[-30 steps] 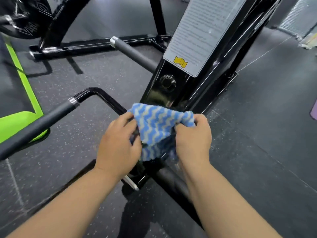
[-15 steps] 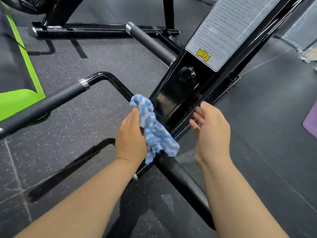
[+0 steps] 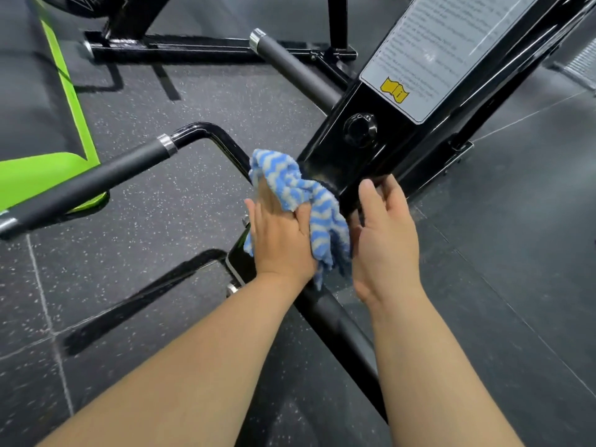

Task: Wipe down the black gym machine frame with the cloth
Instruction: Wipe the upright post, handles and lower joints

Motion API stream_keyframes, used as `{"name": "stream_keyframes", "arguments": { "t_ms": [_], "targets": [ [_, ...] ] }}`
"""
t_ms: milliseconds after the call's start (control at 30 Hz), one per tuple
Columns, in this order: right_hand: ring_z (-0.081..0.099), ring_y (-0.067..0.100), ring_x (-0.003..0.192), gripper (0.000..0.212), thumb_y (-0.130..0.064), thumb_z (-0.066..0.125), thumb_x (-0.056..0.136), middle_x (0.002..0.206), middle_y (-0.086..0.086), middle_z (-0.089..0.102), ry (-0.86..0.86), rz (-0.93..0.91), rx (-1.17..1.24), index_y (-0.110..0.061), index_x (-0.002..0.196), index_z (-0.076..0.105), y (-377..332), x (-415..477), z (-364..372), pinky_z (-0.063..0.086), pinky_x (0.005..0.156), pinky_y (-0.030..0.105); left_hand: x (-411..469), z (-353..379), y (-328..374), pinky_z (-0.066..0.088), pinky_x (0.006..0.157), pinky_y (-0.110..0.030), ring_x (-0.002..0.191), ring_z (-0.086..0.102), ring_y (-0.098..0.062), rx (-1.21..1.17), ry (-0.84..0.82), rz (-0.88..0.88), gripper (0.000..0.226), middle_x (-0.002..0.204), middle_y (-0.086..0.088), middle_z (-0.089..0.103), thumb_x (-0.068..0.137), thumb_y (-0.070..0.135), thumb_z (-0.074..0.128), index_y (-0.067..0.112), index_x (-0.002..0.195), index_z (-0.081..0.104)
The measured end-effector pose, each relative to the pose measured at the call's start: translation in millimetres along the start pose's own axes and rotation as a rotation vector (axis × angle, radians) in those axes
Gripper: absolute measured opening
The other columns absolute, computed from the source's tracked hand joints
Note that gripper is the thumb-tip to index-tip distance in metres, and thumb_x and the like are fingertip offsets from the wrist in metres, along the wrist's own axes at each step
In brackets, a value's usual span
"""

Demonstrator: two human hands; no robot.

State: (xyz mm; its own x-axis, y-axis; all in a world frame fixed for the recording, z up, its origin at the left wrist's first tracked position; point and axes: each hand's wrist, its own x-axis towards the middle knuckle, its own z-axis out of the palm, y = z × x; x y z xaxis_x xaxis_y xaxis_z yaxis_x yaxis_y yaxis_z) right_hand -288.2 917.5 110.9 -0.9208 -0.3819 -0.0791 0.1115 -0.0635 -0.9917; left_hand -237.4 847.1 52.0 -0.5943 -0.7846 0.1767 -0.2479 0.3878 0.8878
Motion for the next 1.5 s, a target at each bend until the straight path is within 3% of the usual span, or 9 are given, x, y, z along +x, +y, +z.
{"name": "stream_keyframes", "arguments": {
  "t_ms": [100,267,367,567,733,1033,1267,1433,1500],
  "targets": [
    [0.056,0.014,0.12,0.041,-0.024,0.058,0.094,0.12,-0.009,0.062,0.009,-0.043,0.018,-0.019,0.134,0.052,0.6,-2.4,3.5,0.04,0.109,0.042,6.4,0.6,0.5,0.001,0.118,-0.048,0.138,0.025,-0.035,0.031,0.027,-0.209,0.041,0.146,-0.017,0.035,0.095,0.018,0.043,0.003,0.133,0.046],
    [0.06,0.011,0.117,0.026,-0.017,0.056,0.097,0.121,-0.008,0.062,-0.026,-0.007,0.128,-0.027,0.121,0.055,4.4,-0.5,-0.4,0.047,0.103,0.039,24.6,2.4,28.1,-0.006,0.118,-0.033,0.147,0.014,-0.023,-0.151,0.129,0.156,0.067,0.156,-0.012,0.025,0.094,0.038,0.034,0.005,0.15,0.021],
    [0.056,0.008,0.122,0.039,-0.019,0.055,0.097,0.128,-0.01,0.059,-0.038,0.023,0.141,-0.021,0.135,0.049,4.6,-1.2,-2.6,0.043,0.107,0.035,12.0,-0.9,2.1,-0.008,0.118,-0.026,0.144,0.022,-0.021,-0.139,0.051,0.087,0.069,0.149,-0.004,0.034,0.092,0.051,0.031,0.013,0.149,0.026],
    [0.049,-0.008,0.12,0.047,-0.026,0.053,0.098,0.118,-0.026,0.053,0.026,0.002,0.105,-0.025,0.143,0.039,6.0,-1.5,7.5,0.037,0.108,0.021,-23.6,-17.3,-50.6,0.025,0.11,-0.059,0.123,0.042,-0.033,-0.107,-0.07,-0.227,0.069,0.127,-0.009,0.044,0.077,0.063,0.027,0.017,0.125,0.043],
    [0.047,0.01,0.126,0.053,-0.033,0.056,0.095,0.144,-0.001,0.048,0.086,-0.048,0.105,-0.023,0.144,0.038,17.1,1.1,11.4,0.031,0.116,0.037,-5.8,-3.3,-14.4,-0.019,0.113,-0.039,0.148,-0.003,-0.021,-0.104,-0.026,-0.061,0.067,0.16,-0.006,0.005,0.097,0.038,0.035,0.015,0.153,0.008],
    [0.047,0.009,0.129,0.05,-0.032,0.053,0.097,0.136,-0.005,0.052,0.083,-0.04,0.047,-0.023,0.144,0.038,16.0,0.1,9.2,0.032,0.115,0.036,-21.9,-17.5,-56.8,0.017,0.114,-0.056,0.132,0.029,-0.036,-0.063,-0.18,-0.365,0.078,0.138,-0.017,0.037,0.069,0.06,0.029,0.009,0.124,0.047],
    [0.046,0.007,0.11,0.054,-0.036,0.058,0.093,0.108,-0.012,0.051,0.029,-0.011,0.121,-0.021,0.141,0.04,28.3,8.3,4.9,0.033,0.104,0.027,-7.4,4.3,-6.6,-0.018,0.114,-0.036,0.147,-0.002,-0.017,-0.001,-0.035,-0.012,0.069,0.161,-0.005,0.004,0.094,0.046,0.027,0.018,0.154,0.008],
    [0.043,-0.001,0.099,0.049,-0.029,0.059,0.095,0.091,-0.023,0.054,0.017,0.015,0.097,-0.021,0.14,0.042,21.5,6.4,1.8,0.033,0.108,0.031,-39.1,-20.0,-62.5,0.022,0.115,-0.046,0.14,0.026,-0.039,-0.091,-0.17,-0.665,0.054,0.149,-0.025,0.031,0.089,-0.005,0.054,-0.004,0.14,0.039],
    [0.042,0.001,0.105,0.054,-0.032,0.06,0.094,0.103,-0.017,0.049,0.007,0.027,0.086,-0.022,0.142,0.039,17.6,6.1,0.6,0.031,0.114,0.034,-35.9,-17.7,-51.2,0.022,0.115,-0.047,0.142,0.021,-0.039,-0.072,-0.162,-0.604,0.052,0.153,-0.025,0.023,0.093,0.002,0.046,0.0,0.144,0.035]
  ]
}}
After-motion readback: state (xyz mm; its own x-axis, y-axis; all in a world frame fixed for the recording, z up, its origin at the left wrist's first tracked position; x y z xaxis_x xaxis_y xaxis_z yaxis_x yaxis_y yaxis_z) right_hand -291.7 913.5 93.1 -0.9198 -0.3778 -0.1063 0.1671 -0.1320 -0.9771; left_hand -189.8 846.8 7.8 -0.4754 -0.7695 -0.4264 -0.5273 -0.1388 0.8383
